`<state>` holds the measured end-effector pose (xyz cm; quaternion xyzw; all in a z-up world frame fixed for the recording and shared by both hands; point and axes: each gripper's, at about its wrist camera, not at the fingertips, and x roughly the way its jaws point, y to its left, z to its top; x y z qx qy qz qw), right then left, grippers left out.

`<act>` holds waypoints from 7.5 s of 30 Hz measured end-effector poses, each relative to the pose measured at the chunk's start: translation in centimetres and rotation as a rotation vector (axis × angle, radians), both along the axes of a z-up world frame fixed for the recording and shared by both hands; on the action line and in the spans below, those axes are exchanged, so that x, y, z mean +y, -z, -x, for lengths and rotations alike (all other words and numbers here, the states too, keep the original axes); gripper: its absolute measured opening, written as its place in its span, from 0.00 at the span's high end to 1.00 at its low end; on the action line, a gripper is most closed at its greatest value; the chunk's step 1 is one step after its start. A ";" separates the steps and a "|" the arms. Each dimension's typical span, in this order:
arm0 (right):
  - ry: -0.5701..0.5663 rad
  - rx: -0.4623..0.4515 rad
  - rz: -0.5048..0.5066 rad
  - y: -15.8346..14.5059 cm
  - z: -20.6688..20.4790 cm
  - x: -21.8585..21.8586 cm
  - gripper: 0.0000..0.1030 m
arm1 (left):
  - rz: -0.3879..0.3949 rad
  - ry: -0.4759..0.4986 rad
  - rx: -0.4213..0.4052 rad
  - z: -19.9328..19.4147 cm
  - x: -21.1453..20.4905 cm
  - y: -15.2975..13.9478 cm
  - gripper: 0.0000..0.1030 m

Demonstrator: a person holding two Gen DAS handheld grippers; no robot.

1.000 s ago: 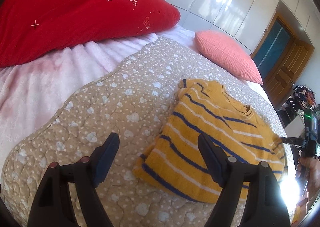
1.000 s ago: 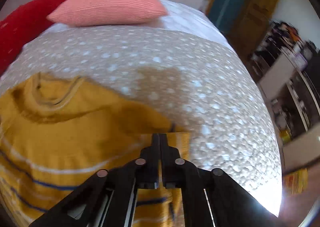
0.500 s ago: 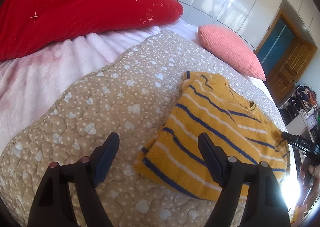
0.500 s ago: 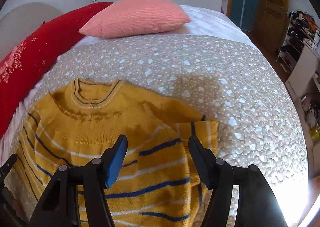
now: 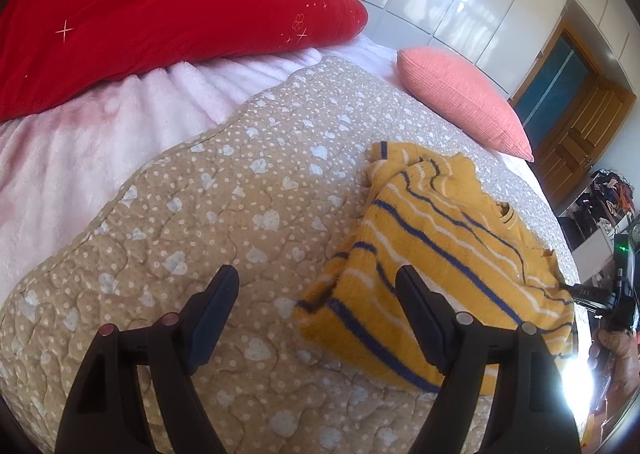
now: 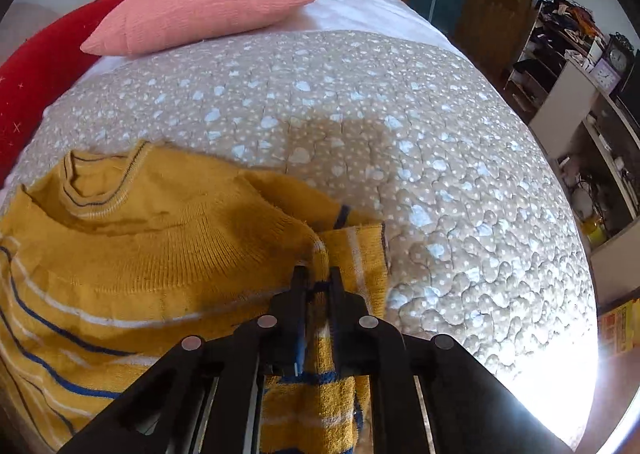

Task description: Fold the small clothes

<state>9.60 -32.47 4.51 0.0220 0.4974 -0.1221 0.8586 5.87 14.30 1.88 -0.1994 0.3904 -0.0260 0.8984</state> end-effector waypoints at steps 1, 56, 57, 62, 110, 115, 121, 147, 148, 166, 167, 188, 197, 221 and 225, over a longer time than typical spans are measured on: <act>-0.009 -0.013 0.009 -0.4 0.2 0.3 0.81 | 0.000 -0.002 0.003 0.0 0.0 0.1 0.23; -0.397 -0.119 -0.112 -3.7 1.6 28.1 0.86 | 0.173 -0.268 -0.031 2.0 10.7 0.3 0.21; -0.379 -0.135 -0.147 -4.5 1.8 26.3 0.87 | 0.169 -0.263 -0.033 2.0 10.5 0.3 0.21; -0.183 -0.221 -0.226 -7.5 4.9 13.6 0.87 | 0.153 -0.235 -0.036 2.2 9.3 0.0 0.21; 0.034 -0.248 -0.773 2.5 7.9 -10.1 0.19 | 0.243 0.606 0.003 -3.1 -18.6 -1.6 0.08; -0.024 -0.209 -0.884 3.9 3.9 -9.0 0.42 | 0.233 0.728 0.023 -2.5 -22.3 -0.2 0.26; -0.111 -0.360 -0.897 -0.7 4.4 -7.6 0.49 | 0.202 0.686 -0.101 -1.0 -21.0 -4.9 0.47; 0.075 -0.274 -0.430 -0.6 10.7 -6.2 0.29 | -0.080 0.292 -0.350 6.6 -12.2 -10.1 0.14; 0.086 -0.313 -0.475 -1.2 11.9 -6.5 0.29 | -0.093 0.285 -0.368 8.1 -11.8 -10.6 0.11; -0.003 -0.495 -0.489 -4.0 31.3 0.3 0.22 | -0.346 0.161 -0.574 26.3 -14.4 -17.3 0.00; 0.003 -0.513 -0.452 -4.6 32.0 0.3 0.21 | -0.335 0.184 -0.544 26.4 -14.5 -17.2 0.00; -0.059 -0.438 -0.250 -2.2 32.2 3.4 0.14 | -0.486 0.194 -0.183 22.7 -15.5 -9.5 0.00; -0.055 -0.434 -0.252 -1.8 32.3 3.3 0.13 | -0.507 0.224 -0.154 22.6 -16.3 -8.6 0.00; -0.082 -0.390 -0.240 -1.2 31.6 4.1 0.13 | -0.469 0.274 -0.064 21.8 -16.7 -6.8 0.00; -0.085 -0.386 -0.240 -1.1 31.5 4.2 0.12 | -0.463 0.278 -0.058 21.8 -16.7 -6.7 0.00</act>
